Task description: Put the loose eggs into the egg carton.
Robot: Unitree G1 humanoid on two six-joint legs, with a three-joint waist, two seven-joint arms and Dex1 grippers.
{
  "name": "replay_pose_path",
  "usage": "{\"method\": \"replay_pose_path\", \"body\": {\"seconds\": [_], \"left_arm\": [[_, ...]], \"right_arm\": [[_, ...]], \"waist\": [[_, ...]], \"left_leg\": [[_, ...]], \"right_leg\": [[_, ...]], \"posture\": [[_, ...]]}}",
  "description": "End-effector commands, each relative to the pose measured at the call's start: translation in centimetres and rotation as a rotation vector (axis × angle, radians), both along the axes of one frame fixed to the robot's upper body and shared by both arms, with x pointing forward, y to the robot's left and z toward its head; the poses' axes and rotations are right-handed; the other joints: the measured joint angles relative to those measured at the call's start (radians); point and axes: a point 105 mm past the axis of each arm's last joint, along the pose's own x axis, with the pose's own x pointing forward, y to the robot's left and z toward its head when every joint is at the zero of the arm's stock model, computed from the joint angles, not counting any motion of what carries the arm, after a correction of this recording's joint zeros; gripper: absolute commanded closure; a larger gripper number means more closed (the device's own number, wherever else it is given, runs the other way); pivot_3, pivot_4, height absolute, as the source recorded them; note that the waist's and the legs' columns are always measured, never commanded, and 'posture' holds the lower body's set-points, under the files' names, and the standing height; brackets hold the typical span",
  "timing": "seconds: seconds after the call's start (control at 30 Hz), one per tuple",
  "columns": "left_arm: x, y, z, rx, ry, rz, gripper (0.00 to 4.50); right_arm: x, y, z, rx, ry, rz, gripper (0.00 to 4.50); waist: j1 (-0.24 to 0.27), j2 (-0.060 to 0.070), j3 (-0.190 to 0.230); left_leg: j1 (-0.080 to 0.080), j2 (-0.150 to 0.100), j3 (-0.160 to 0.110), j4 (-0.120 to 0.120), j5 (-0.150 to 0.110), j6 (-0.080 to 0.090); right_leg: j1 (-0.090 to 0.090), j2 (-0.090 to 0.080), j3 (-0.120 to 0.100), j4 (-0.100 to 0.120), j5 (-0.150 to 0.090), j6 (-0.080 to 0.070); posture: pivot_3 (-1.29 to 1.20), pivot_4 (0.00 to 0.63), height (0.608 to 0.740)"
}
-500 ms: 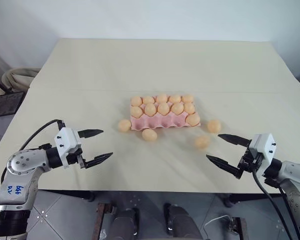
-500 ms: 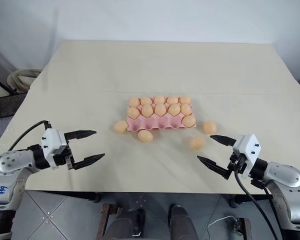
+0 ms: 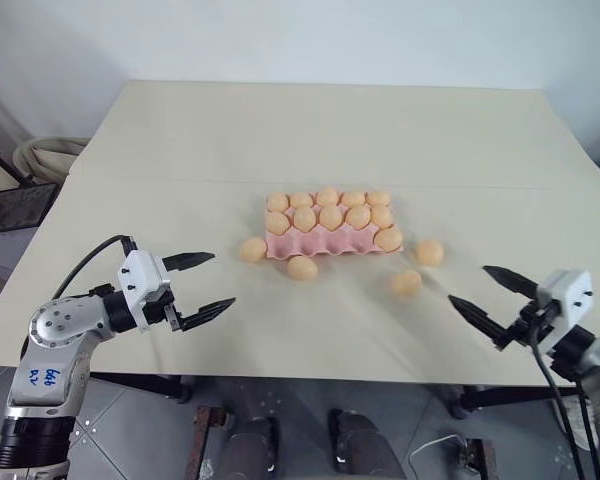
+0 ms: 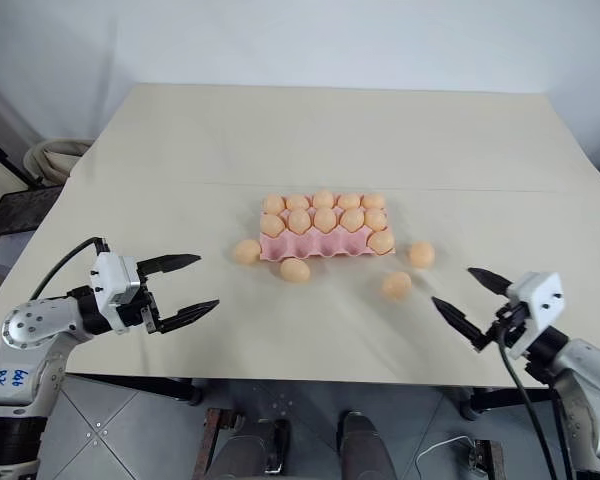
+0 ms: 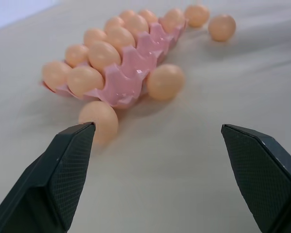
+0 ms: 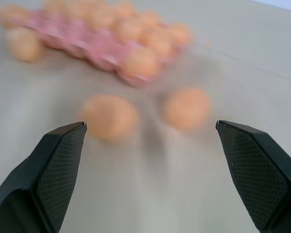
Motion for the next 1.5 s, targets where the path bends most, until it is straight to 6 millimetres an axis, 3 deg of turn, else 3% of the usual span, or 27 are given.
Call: {"method": "replay_pose_path", "body": {"seconds": [0.03, 0.3, 0.57, 0.8, 1.07, 1.13, 1.3, 1.4, 1.5], "left_arm": [[0.0, -0.7, 1.4, -0.011, -0.063, -0.016, 0.06], [-0.7, -1.6, 1.5, -0.046, -0.043, -0.071, 0.06], [-1.7, -2.9, 1.6, -0.058, -0.036, -0.14, 0.06], [-2.3, -2.9, 1.5, -0.06, -0.037, -0.132, 0.06], [-2.6, -2.4, 1.4, -0.062, -0.039, -0.1, 0.0], [-2.4, -2.2, 1.4, -0.069, -0.04, -0.084, 0.0], [-1.9, -1.5, 1.7, -0.096, -0.05, -0.032, 0.0], [-1.8, -1.5, 1.6, -0.099, -0.049, -0.033, 0.0], [-1.9, -1.7, 1.6, -0.099, -0.048, -0.037, 0.0]], "right_arm": [[-0.2, -0.2, 0.8, -0.025, -0.037, 0.014, 0.0], [3.4, 2.2, 1.5, -0.004, -0.02, 0.015, 0.0], [9.6, 4.3, 1.5, -0.05, 0.126, -0.104, 0.0], [12.0, 4.3, 0.3, -0.049, 0.212, -0.171, 0.0], [11.1, 4.6, 1.8, -0.041, 0.152, -0.091, 2.57], [10.7, 5.3, 3.1, -0.042, 0.117, -0.042, 2.84], [10.3, 10.8, 7.3, -0.009, 0.034, 0.174, 2.84], [10.6, 14.8, 7.4, -0.044, 0.045, 0.253, 2.84], [10.8, 17.0, 6.8, -0.065, 0.065, 0.283, 2.84]], "waist": [[-0.002, 0.0, 0.0], [-0.007, 0.0, 0.0], [-0.005, 0.0, 0.0], [-0.003, 0.0, 0.0], [-0.004, 0.0, 0.0], [-0.005, 0.0, 0.0], [-0.015, 0.001, 0.0], [-0.016, 0.0, 0.0], [-0.008, 0.0, -0.001]], "left_leg": [[0.0, 0.0, 0.0, 0.0, 0.0, 0.0], [0.007, 0.001, 0.004, 0.0, 0.0, 0.0], [0.006, 0.003, 0.006, -0.001, 0.0, 0.0], [0.001, 0.004, 0.006, -0.002, 0.001, 0.002], [-0.003, 0.004, 0.006, 0.0, 0.001, 0.003], [-0.003, 0.004, 0.006, 0.0, 0.001, 0.003], [-0.002, 0.005, 0.007, 0.001, 0.001, 0.003], [-0.001, 0.006, 0.007, 0.001, 0.001, 0.003], [-0.001, 0.006, 0.006, 0.001, 0.001, 0.002]], "right_leg": [[0.0, 0.0, 0.0, 0.001, 0.0, 0.0], [0.003, 0.001, 0.002, 0.005, 0.0, -0.001], [0.002, 0.0, 0.002, 0.005, -0.001, -0.002], [-0.003, 0.001, -0.001, 0.003, -0.001, -0.003], [-0.006, 0.001, -0.002, 0.004, -0.001, -0.002], [-0.006, 0.001, -0.002, 0.004, -0.001, -0.002], [-0.007, 0.001, -0.002, 0.006, -0.001, -0.002], [-0.007, 0.002, -0.002, 0.009, -0.001, -0.003], [-0.007, 0.002, -0.004, 0.01, -0.002, -0.005]], "posture": [[0.0, 0.15, 0.74], [0.0, 0.15, 0.74], [0.0, 0.15, 0.74], [0.0, 0.15, 0.74], [0.0, 0.15, 0.74], [0.0, 0.15, 0.74], [0.0, 0.15, 0.74], [0.0, 0.15, 0.74], [0.0, 0.15, 0.74]]}}
